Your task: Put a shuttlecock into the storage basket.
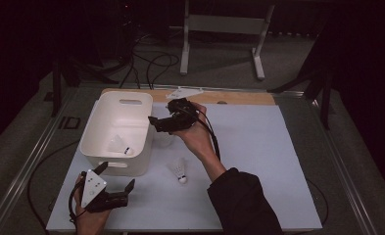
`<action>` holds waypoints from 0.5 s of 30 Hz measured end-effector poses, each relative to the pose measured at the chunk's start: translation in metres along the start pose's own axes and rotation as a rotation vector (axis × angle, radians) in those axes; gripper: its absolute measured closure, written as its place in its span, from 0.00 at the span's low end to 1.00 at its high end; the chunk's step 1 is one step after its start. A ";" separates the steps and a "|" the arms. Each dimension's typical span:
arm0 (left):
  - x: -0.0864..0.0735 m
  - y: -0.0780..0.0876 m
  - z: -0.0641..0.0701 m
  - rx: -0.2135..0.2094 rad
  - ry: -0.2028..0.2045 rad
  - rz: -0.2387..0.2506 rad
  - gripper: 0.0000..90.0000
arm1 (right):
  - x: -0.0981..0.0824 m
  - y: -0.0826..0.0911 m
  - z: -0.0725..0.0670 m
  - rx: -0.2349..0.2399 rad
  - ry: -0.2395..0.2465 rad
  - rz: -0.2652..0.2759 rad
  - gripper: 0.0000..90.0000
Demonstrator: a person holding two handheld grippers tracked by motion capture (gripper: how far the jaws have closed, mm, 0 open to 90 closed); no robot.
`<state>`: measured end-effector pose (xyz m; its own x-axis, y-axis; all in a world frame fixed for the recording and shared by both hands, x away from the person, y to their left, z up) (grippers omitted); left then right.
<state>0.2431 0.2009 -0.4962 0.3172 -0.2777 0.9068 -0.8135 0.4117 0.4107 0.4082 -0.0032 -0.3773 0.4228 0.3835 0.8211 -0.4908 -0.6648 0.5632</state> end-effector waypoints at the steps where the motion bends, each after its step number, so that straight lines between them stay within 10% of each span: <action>1: 0.000 0.000 0.000 -0.001 0.000 0.000 0.00 | 0.000 0.000 0.001 -0.002 0.000 -0.002 0.18; 15: 0.000 0.000 -0.001 0.002 -0.002 -0.001 0.00 | -0.005 -0.002 0.007 -0.046 0.021 -0.025 0.17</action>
<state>0.2434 0.2017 -0.4963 0.3169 -0.2802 0.9061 -0.8140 0.4099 0.4115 0.4129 -0.0084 -0.3833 0.4195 0.4130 0.8084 -0.5149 -0.6251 0.5866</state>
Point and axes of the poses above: each handheld gripper's, and its own axes: y roughly backward along the jaws, x roughly out of its top, z roughly to its right, the point moved 4 cm from there along -y, roughly forward along the jaws, and after that the axes turned 5 degrees about -z, right-handed, at the moved point
